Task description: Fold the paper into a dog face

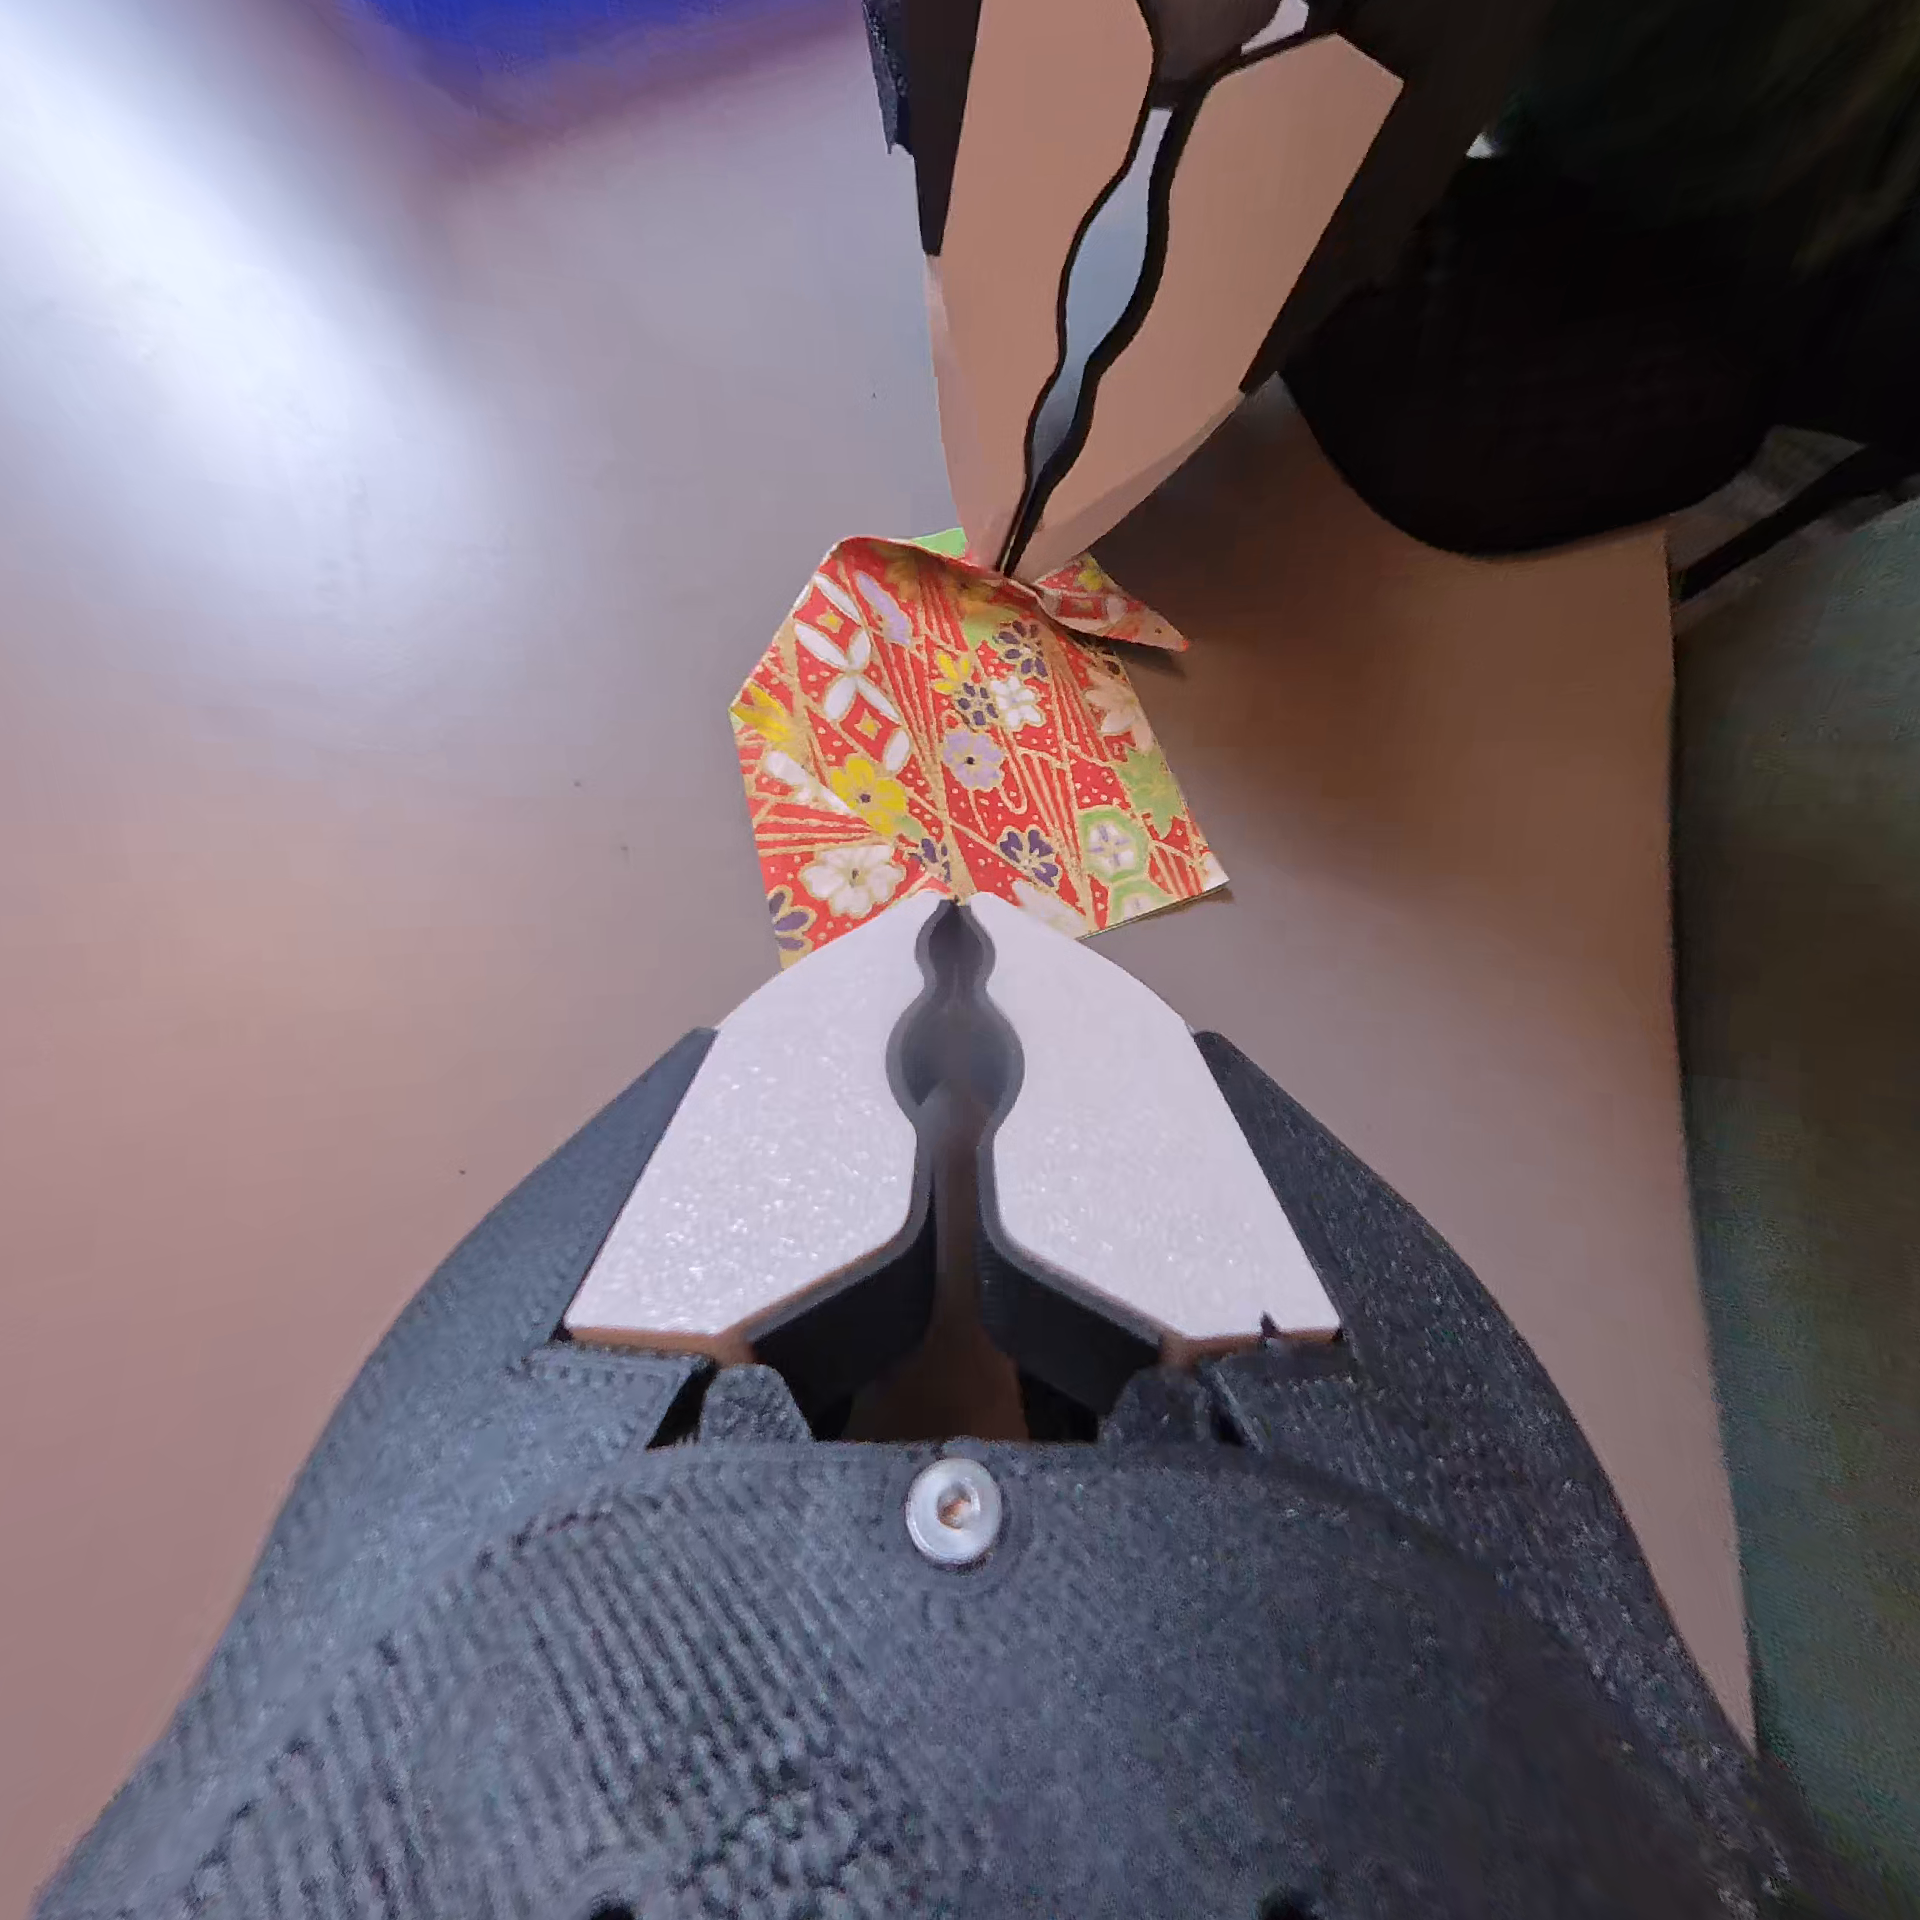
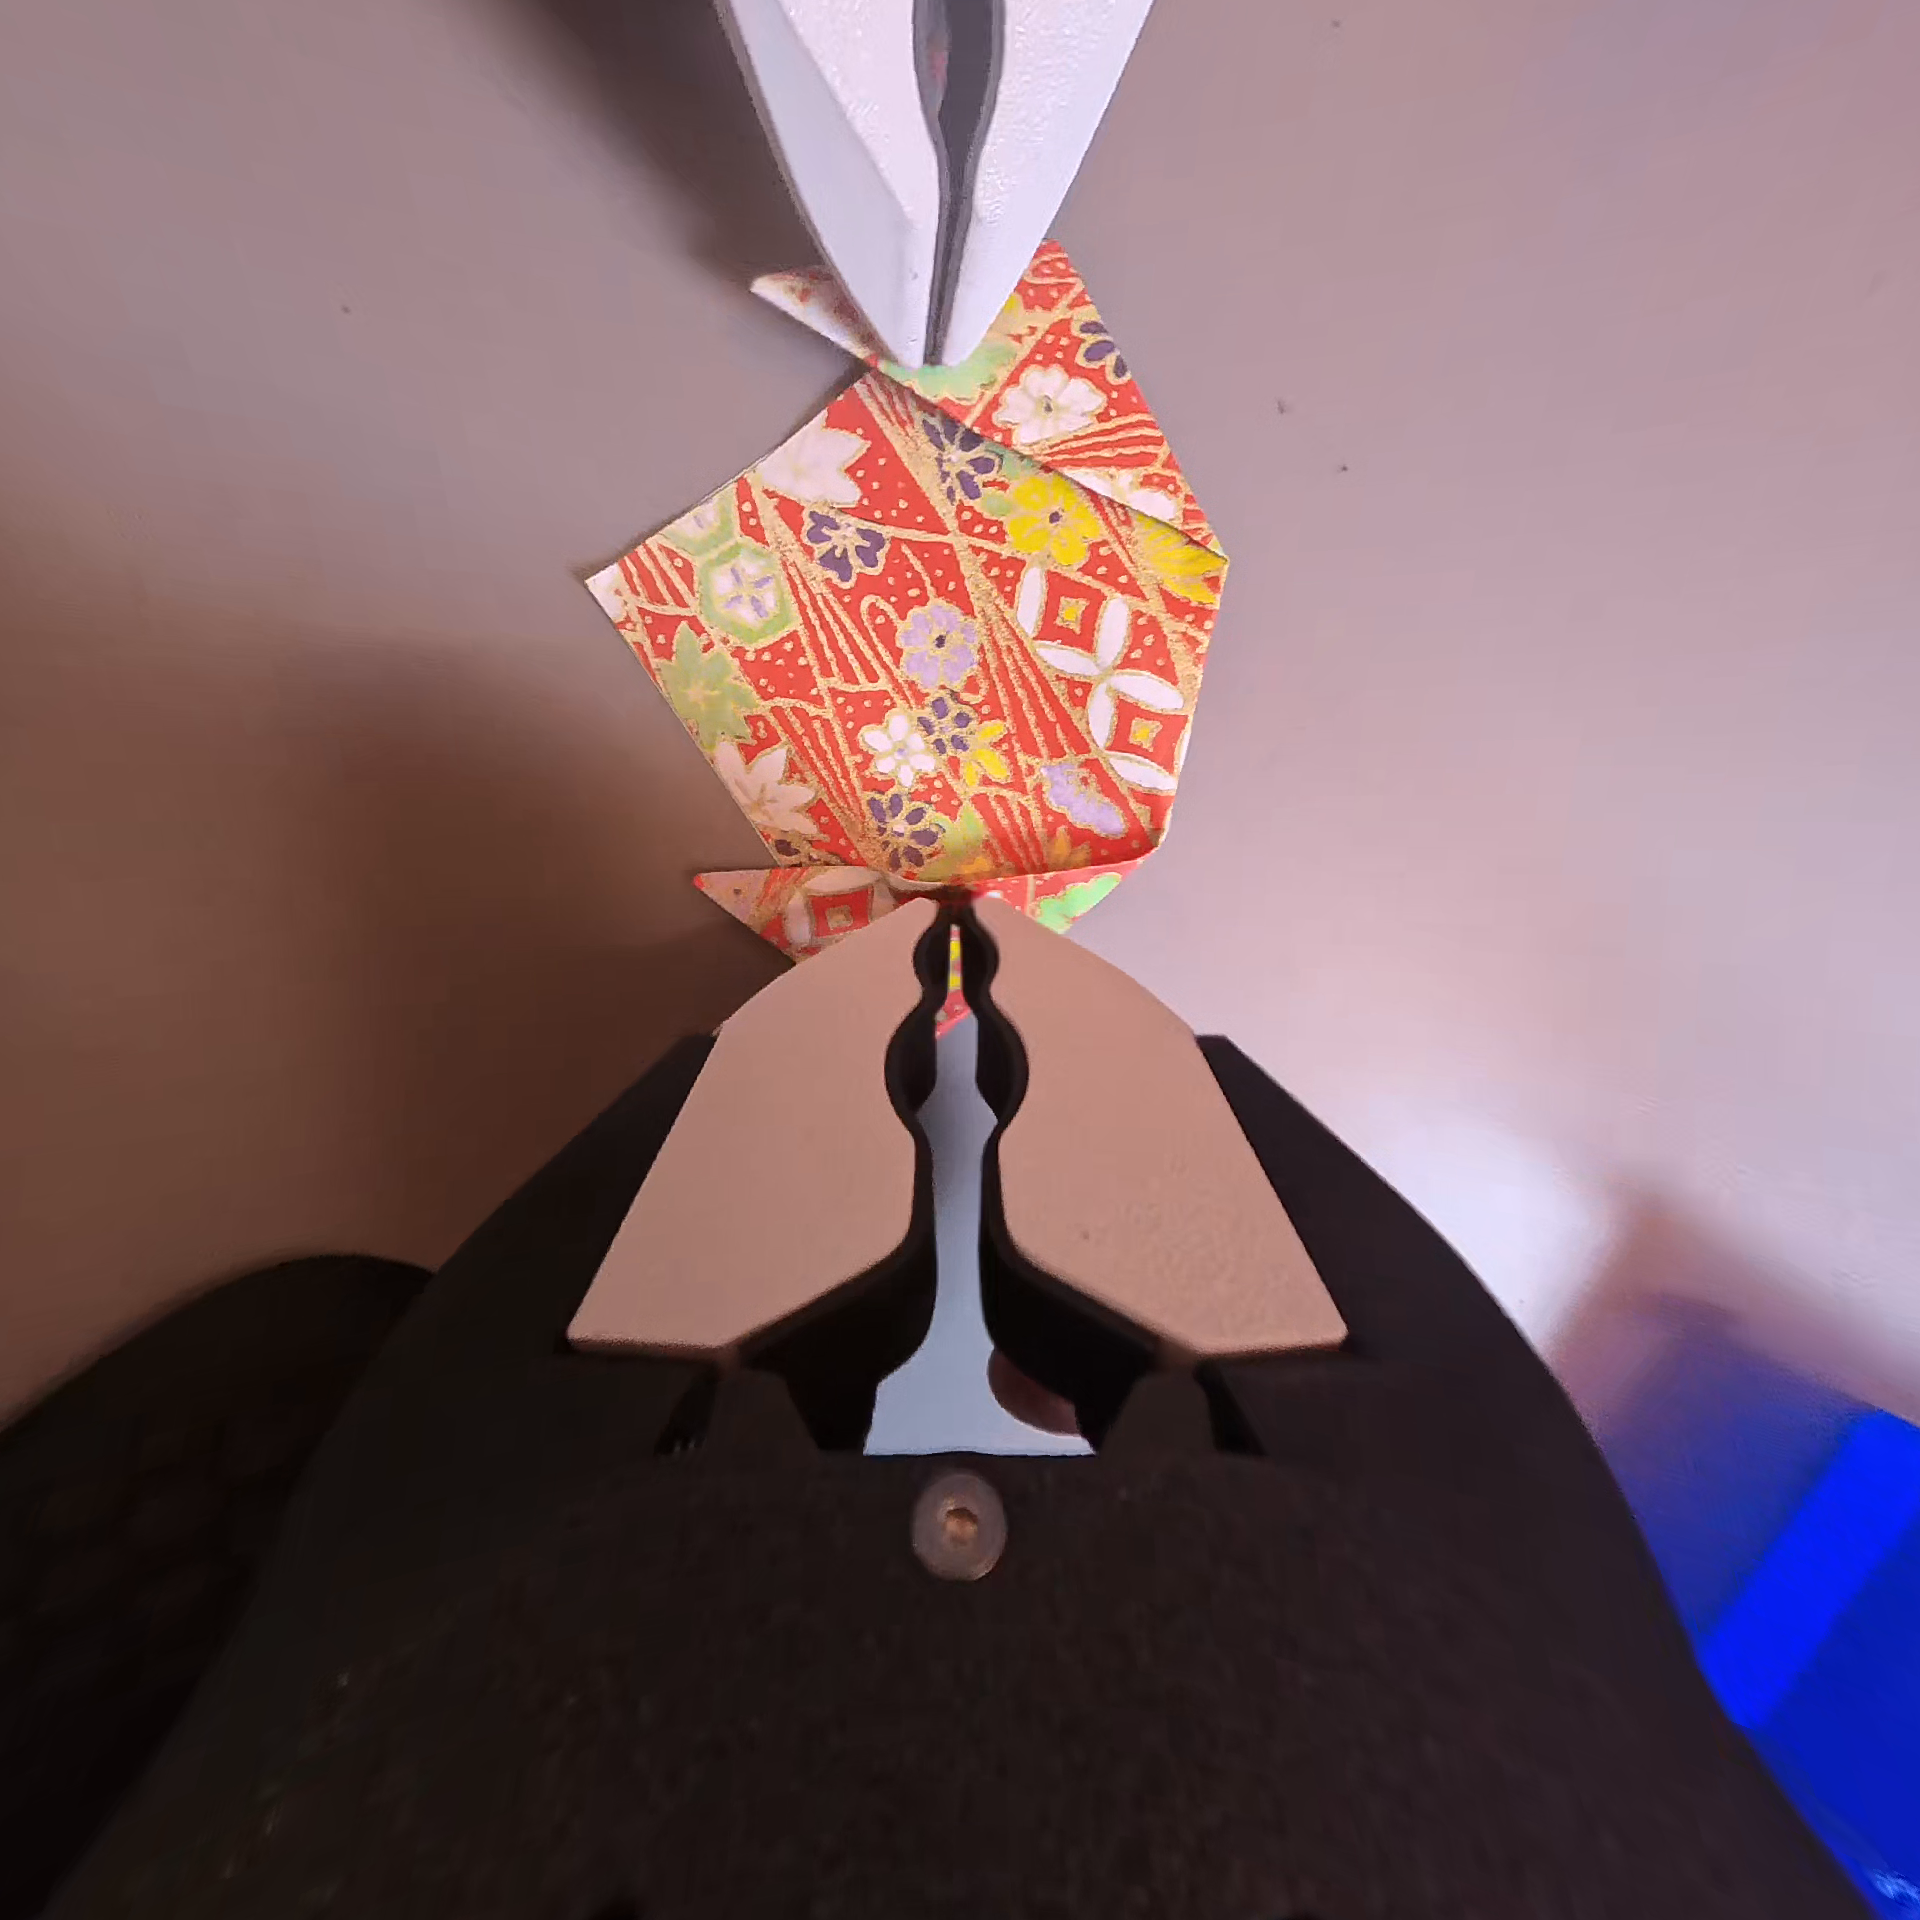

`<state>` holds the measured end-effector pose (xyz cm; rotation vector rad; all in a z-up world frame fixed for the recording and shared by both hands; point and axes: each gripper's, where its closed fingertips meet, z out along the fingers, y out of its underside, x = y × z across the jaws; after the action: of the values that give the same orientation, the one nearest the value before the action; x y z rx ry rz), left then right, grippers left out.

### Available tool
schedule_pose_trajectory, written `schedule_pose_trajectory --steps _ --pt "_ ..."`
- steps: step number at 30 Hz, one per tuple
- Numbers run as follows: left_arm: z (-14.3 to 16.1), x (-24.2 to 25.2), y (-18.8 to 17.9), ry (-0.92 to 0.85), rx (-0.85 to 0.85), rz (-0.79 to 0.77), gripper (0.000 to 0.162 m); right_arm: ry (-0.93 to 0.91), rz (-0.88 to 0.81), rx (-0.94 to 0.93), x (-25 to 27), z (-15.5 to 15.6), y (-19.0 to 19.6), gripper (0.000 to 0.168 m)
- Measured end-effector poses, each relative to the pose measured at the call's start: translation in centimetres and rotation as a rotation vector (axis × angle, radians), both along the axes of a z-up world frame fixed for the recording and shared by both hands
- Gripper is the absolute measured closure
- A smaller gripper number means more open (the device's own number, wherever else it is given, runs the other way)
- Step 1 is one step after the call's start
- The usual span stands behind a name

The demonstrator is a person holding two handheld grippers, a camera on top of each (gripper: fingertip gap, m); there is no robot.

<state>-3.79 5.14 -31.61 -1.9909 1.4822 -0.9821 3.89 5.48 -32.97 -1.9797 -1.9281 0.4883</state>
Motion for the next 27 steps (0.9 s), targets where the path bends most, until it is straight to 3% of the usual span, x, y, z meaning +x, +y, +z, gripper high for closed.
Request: schedule_pose_trajectory --steps 5,7,15,27 --pt "1.1 0.3 2.2 0.003 0.216 0.010 0.162 0.016 0.002 -0.037 0.0 0.0 -0.1 0.168" --pt "0.2 0.2 2.5 0.076 0.285 -0.034 0.160 0.019 0.002 -0.054 0.0 0.0 -0.1 0.168" --pt "-1.3 0.2 1.7 0.206 0.401 -0.066 0.162 0.145 -0.076 -0.133 -0.7 0.1 0.6 0.166" --pt "-1.2 0.4 -0.1 0.181 0.282 -0.089 0.162 0.104 0.007 0.012 -1.0 0.0 0.7 0.168"
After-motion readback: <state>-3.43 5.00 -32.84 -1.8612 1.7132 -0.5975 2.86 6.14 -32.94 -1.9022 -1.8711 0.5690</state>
